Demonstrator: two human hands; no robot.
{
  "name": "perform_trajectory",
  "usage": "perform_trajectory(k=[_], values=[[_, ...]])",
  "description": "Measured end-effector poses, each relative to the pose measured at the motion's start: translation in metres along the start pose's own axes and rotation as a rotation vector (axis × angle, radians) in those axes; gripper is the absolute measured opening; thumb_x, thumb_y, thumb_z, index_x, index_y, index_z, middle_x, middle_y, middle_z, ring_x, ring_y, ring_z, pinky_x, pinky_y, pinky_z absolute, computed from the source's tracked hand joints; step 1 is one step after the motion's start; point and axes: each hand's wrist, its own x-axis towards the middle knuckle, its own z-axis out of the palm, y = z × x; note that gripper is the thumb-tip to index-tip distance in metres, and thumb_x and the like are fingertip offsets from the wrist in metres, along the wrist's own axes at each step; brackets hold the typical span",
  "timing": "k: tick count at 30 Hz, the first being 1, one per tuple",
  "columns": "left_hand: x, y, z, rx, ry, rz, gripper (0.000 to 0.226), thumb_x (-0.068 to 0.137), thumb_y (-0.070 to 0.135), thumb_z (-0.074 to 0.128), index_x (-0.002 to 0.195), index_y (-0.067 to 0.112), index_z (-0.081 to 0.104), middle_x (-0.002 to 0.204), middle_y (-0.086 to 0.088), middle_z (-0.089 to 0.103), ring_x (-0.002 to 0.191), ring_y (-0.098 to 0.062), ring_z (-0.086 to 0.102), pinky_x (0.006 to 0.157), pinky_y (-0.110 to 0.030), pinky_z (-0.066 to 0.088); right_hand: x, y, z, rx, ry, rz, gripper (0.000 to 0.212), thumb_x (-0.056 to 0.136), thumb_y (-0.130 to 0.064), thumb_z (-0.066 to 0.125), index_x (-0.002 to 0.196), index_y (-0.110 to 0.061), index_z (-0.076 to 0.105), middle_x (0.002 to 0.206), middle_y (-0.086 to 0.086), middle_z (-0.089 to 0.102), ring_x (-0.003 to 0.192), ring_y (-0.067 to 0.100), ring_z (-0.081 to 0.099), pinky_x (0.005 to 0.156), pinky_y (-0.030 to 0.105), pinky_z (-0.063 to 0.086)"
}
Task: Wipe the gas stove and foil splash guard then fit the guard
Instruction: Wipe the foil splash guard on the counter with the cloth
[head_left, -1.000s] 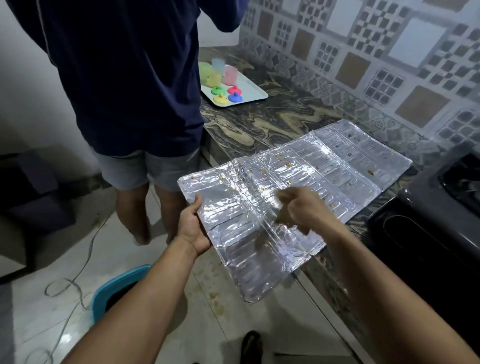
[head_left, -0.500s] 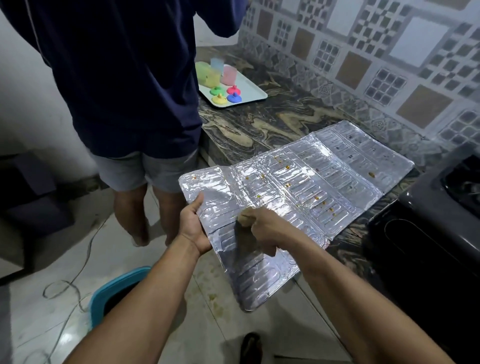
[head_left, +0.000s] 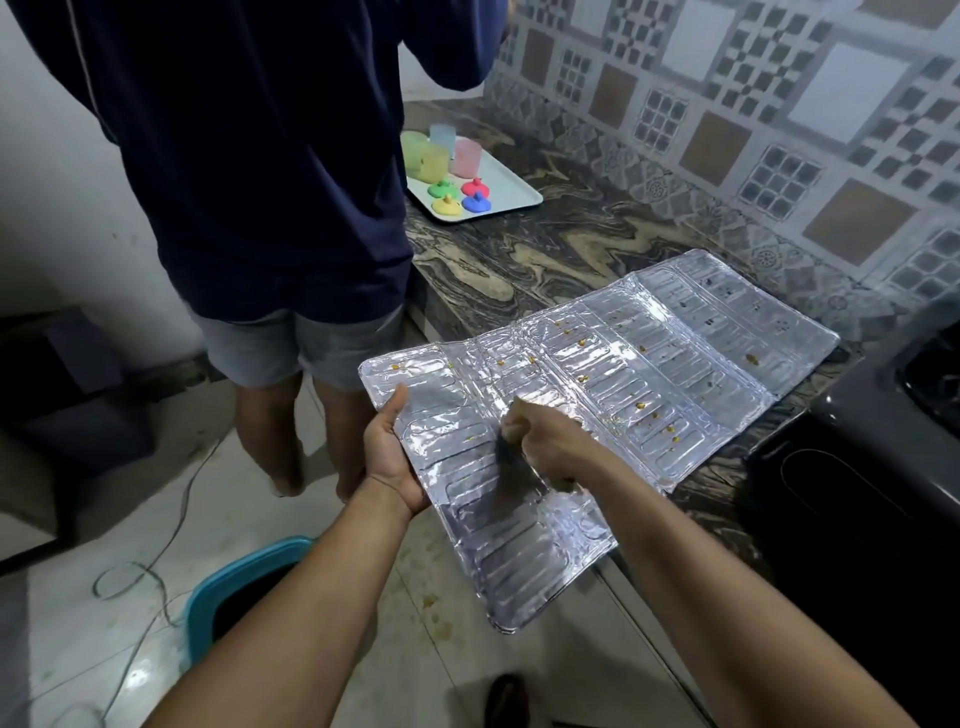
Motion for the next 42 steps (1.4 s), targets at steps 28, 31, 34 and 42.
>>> perform_trajectory(k=[28,31,34,42], values=[[-0.002,-0.005,-0.003,0.036,-0.021,-0.068,0.069,0.083,0.067,0.05,0.096,0.005,0.079,0.111,-0.023,0.07,0.1,-0.041,0.067,0.092,-0.054,0.051,-0.086,-0.005,-0.004,0.038,-0.326,-0.107,0.045,0.08,0.007,0.044,0.095,-0.025,0.073,0.062,0.0,0.067,0.043,0.018,0.054,0.04,0.025,0.042],[-0.003,0.001,-0.002,-0.009,-0.042,-0.015,0.067,0.085,0.063,0.051,0.11,0.006,0.074,0.122,-0.024,0.066,0.109,-0.043,0.064,0.089,-0.056,0.053,-0.051,0.008,-0.039,0.134,0.0,-0.016,0.04,0.082,0.006,0.041,0.098,-0.017,0.071,0.079,0.017,0.071,0.049,0.024,0.06,0.038,0.026,0.043],[0.0,0.007,-0.002,-0.046,-0.058,0.028,0.066,0.089,0.059,0.047,0.125,0.007,0.062,0.127,-0.025,0.063,0.116,-0.045,0.059,0.094,-0.058,0.048,-0.003,0.012,-0.061,0.026,0.282,0.047,0.025,0.095,-0.002,0.048,0.086,-0.017,0.066,0.089,0.009,0.066,0.075,0.024,0.063,0.066,0.041,0.055],[0.007,0.01,0.0,-0.043,0.0,0.036,0.058,0.093,0.05,0.043,0.124,0.005,0.06,0.118,-0.023,0.068,0.096,-0.04,0.07,0.087,-0.051,0.055,0.027,-0.023,-0.006,-0.286,0.051,-0.068,0.017,0.091,0.0,0.047,0.085,-0.004,0.062,0.082,0.01,0.058,0.073,0.025,0.06,0.059,0.03,0.046]])
